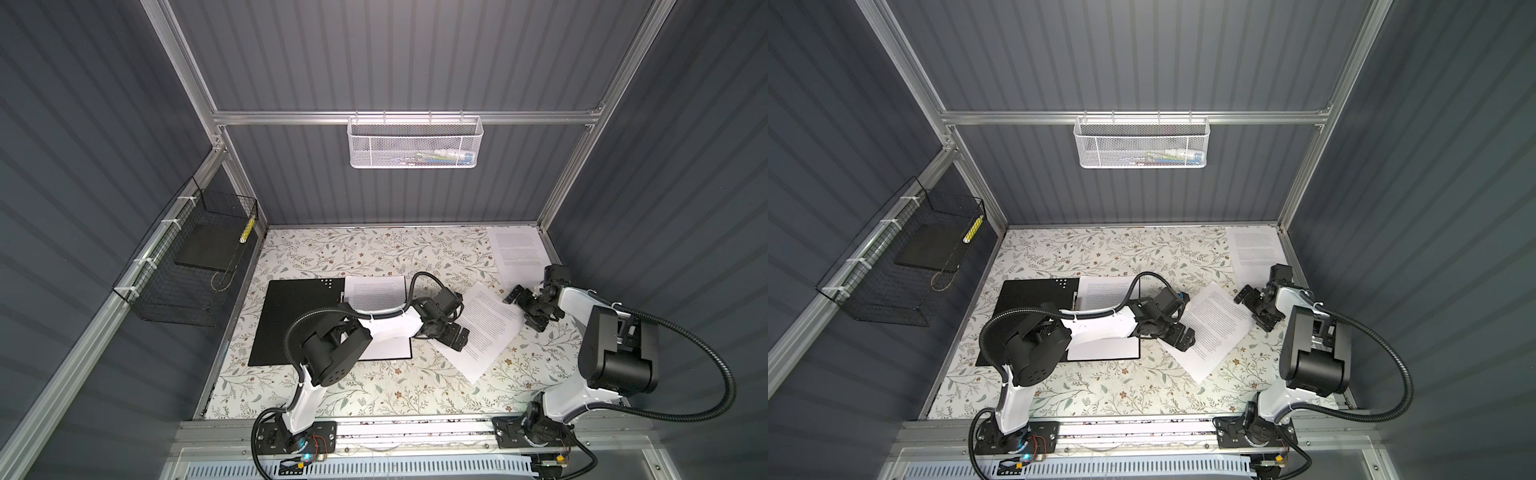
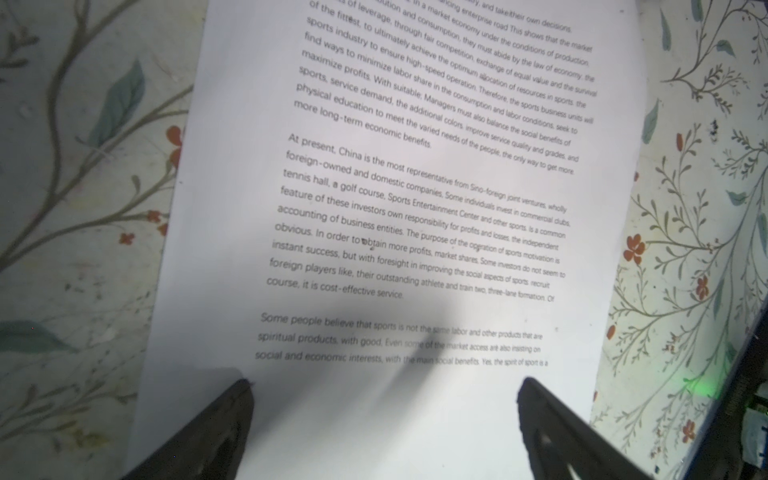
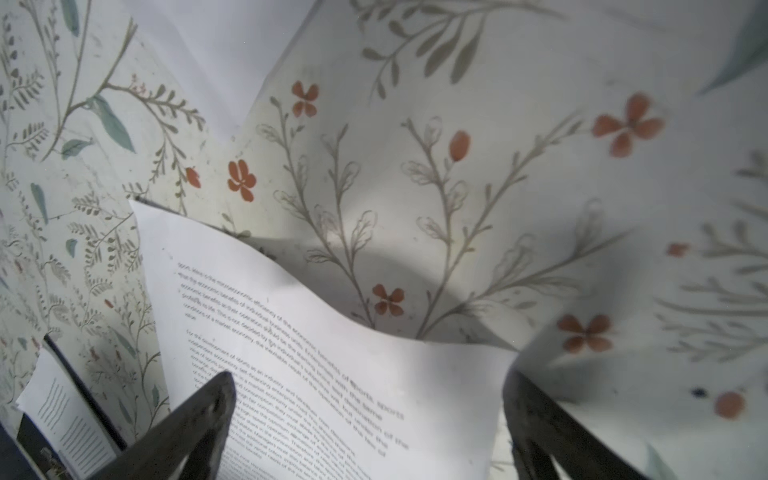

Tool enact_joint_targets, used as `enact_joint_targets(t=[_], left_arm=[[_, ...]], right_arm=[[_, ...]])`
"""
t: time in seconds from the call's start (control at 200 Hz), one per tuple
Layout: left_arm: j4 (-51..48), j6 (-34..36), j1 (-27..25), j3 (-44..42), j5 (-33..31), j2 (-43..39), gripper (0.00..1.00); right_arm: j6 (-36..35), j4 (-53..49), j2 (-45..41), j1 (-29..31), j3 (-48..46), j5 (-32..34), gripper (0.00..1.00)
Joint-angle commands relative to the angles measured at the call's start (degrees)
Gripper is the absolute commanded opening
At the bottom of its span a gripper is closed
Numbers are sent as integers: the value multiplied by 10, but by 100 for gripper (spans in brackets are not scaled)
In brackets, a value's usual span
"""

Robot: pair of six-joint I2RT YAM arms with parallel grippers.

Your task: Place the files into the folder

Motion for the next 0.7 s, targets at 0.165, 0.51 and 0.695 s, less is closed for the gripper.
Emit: enact_joint_targets(t=[0.165,0.51,0.695], left_arm=[[-64,-3,-4,15,14,63,100],[-58,-8,-4,9,16,63,100],[-61,-11,-4,17,15,70,100]], right_arm=[[31,42,-34,48,-51,-130,99],[122,177,-151,70,-155,-193,99],[177,231,-217,85,-225,-165,99]])
